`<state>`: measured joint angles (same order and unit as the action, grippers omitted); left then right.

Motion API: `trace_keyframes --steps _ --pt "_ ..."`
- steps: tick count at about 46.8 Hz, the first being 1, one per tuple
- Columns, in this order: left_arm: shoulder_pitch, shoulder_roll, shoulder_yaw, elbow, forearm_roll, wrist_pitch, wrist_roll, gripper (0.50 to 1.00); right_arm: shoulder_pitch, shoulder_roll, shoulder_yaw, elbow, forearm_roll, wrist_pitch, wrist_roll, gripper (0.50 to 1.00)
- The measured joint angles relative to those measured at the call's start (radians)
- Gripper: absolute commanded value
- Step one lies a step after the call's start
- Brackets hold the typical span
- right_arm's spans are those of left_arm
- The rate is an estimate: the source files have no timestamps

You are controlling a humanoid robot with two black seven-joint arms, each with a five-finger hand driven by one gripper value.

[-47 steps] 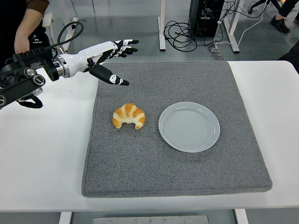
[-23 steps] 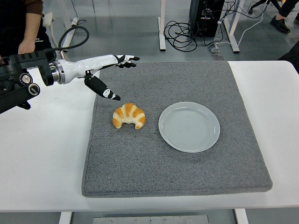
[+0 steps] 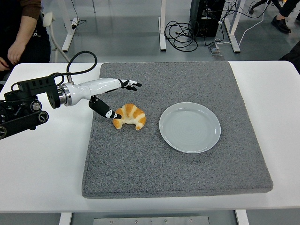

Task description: Place the bread on the plate

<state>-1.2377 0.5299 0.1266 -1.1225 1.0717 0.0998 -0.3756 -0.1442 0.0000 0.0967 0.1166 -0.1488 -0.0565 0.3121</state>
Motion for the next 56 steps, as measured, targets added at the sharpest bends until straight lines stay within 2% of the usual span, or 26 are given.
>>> trace_keyframes --steps 11,28,44,56 --pt "0.038 -0.003 0.001 0.005 -0.003 0.033 -0.009 0.860 0.000 0.000 0.000 0.000 0.000 0.000 0.000 1.000" --pt "0.090 -0.056 0.000 0.041 -0.013 0.089 -0.010 0.860 0.000 0.000 0.000 0.000 0.000 0.000 0.000 1.000" --pt "0.110 -0.114 0.007 0.145 -0.018 0.099 -0.029 0.860 0.000 0.000 0.000 0.000 0.000 0.000 0.000 1.000" --pt "0.114 -0.159 0.021 0.184 -0.037 0.110 -0.039 0.860 0.000 0.000 0.000 0.000 0.000 0.000 0.000 1.000"
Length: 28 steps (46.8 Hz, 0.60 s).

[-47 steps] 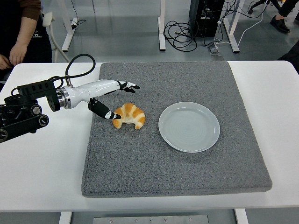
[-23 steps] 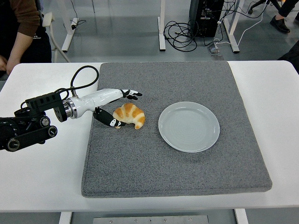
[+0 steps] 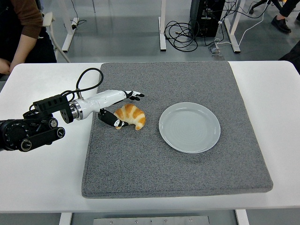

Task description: Place the bread on the plate

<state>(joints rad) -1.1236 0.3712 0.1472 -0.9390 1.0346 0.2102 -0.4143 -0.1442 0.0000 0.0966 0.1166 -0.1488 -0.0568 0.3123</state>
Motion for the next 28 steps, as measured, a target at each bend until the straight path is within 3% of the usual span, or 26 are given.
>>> trace_keyframes --steps 17,21,26,28 --pt "0.026 -0.054 -0.001 0.055 -0.018 0.000 0.000 0.852 0.000 0.000 0.000 0.000 0.000 0.000 0.000 1.000" --pt "0.028 -0.057 -0.002 0.065 -0.030 0.000 0.000 0.747 0.000 0.000 0.000 0.000 0.000 0.000 0.000 1.000" --pt "0.033 -0.058 0.012 0.070 -0.033 0.000 -0.003 0.522 0.000 0.000 0.000 0.000 0.000 0.000 0.000 1.000" --pt "0.033 -0.058 0.023 0.071 -0.033 0.001 -0.007 0.500 0.000 0.000 0.000 0.000 0.000 0.000 0.000 1.000"
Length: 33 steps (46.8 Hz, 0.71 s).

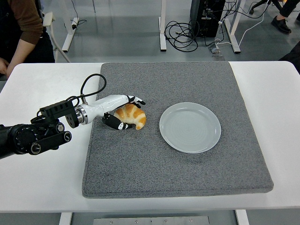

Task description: Place the bread on the plate

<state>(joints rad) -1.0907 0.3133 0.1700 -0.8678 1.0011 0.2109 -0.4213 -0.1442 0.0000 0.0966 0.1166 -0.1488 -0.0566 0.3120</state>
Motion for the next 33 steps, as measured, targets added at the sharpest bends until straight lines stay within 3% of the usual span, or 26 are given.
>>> trace_keyframes --steps 33 --pt "-0.019 0.014 0.017 0.025 -0.002 0.011 -0.026 0.500 0.000 0.000 0.000 0.000 0.000 0.000 0.000 1.000"
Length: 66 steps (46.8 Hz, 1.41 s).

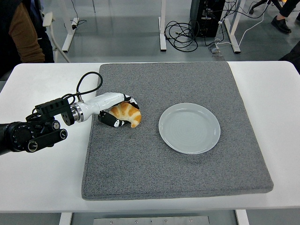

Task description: Place the bread on the plate

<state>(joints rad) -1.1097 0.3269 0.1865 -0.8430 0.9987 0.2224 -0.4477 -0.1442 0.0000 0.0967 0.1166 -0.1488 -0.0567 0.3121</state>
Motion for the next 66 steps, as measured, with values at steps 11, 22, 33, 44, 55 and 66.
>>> trace_keyframes --steps 11,22,33,44,55,66 --pt "-0.034 0.007 0.000 -0.001 0.001 -0.001 -0.025 0.500 0.000 0.000 0.000 0.000 0.000 0.000 0.000 1.000" --pt "-0.064 0.058 0.029 -0.015 0.008 -0.007 -0.058 0.500 0.000 0.000 0.000 0.000 0.000 0.000 0.000 1.000" --pt "-0.164 0.143 0.080 -0.016 0.008 -0.058 -0.086 0.500 0.000 0.000 0.000 0.000 0.000 0.000 0.001 1.000" --pt "-0.281 0.199 0.081 -0.016 0.015 -0.125 -0.092 0.500 0.000 0.000 0.000 0.000 0.000 0.000 0.001 1.000" --pt "-0.358 0.197 0.081 -0.015 0.021 -0.127 -0.099 0.500 0.000 0.000 0.000 0.000 0.000 0.000 0.000 1.000" --pt "-0.432 0.189 0.100 -0.010 0.024 -0.127 -0.099 0.500 0.000 0.000 0.000 0.000 0.000 0.000 0.000 1.000"
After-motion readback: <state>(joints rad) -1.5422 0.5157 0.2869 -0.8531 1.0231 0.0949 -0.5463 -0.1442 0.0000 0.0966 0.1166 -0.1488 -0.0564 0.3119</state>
